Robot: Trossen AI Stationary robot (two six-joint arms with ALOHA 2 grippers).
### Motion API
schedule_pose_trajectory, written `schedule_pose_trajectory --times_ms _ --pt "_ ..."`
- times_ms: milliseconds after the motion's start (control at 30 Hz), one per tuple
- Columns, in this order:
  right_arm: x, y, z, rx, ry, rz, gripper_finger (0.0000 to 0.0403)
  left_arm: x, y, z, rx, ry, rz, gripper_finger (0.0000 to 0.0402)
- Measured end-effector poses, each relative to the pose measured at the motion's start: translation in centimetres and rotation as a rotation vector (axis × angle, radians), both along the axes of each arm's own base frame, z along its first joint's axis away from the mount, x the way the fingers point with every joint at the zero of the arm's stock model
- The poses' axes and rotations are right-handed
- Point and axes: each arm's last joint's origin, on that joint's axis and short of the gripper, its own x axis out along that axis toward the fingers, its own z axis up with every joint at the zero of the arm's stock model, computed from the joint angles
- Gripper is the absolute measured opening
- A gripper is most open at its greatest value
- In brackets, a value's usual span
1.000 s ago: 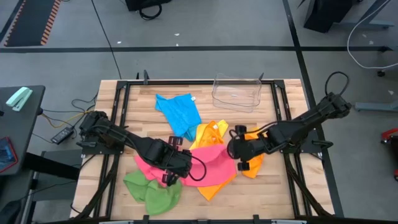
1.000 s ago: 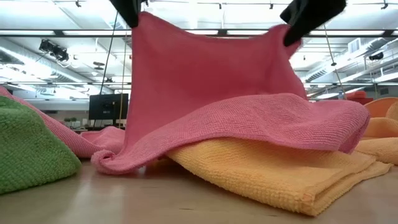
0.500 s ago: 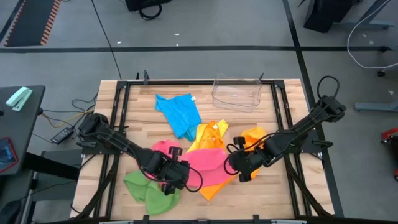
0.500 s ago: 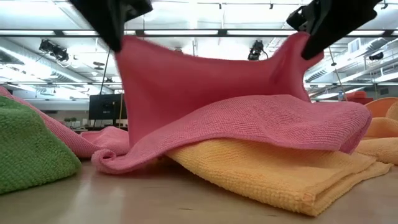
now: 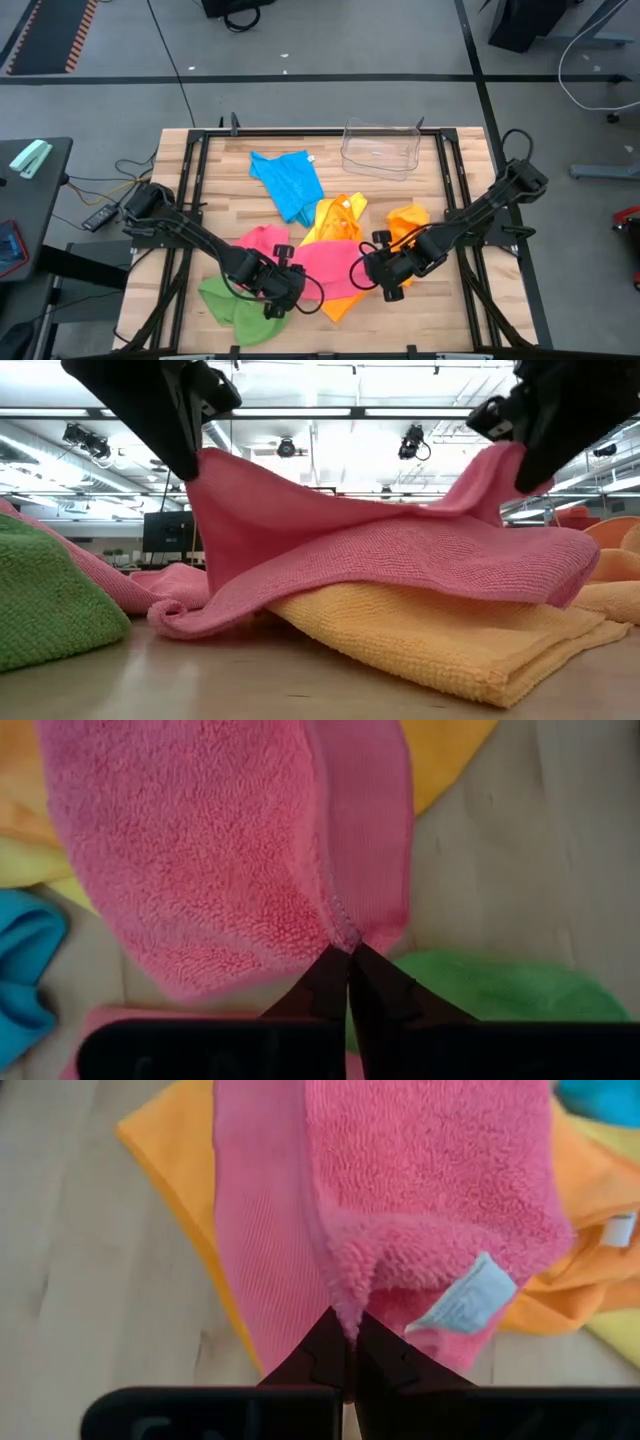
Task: Fold microfiber towels
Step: Fold the top pink microfiber cloth
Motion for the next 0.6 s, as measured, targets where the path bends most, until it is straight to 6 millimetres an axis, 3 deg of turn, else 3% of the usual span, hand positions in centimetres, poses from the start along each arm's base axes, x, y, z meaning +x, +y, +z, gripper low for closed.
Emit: schedule_pose_trajectory --times_ms 200,333,600 --pt "0.3 0.3 -0.9 0.008 0.03 0.01 0.0015 0.4 -0.5 -0.8 -0.004 -0.001 0.001 0.0022" --pt "0.1 0.6 -0.6 0.017 0.022 0.023 0.0015 0.6 -1.0 -2.4 0.01 0.047 -0.014 0.0031" --pt "-0.6 1.6 -0.2 0.044 0.005 0.056 0.0015 1.3 -1.9 -5.3 -0.008 0.102 -0.04 0.0012"
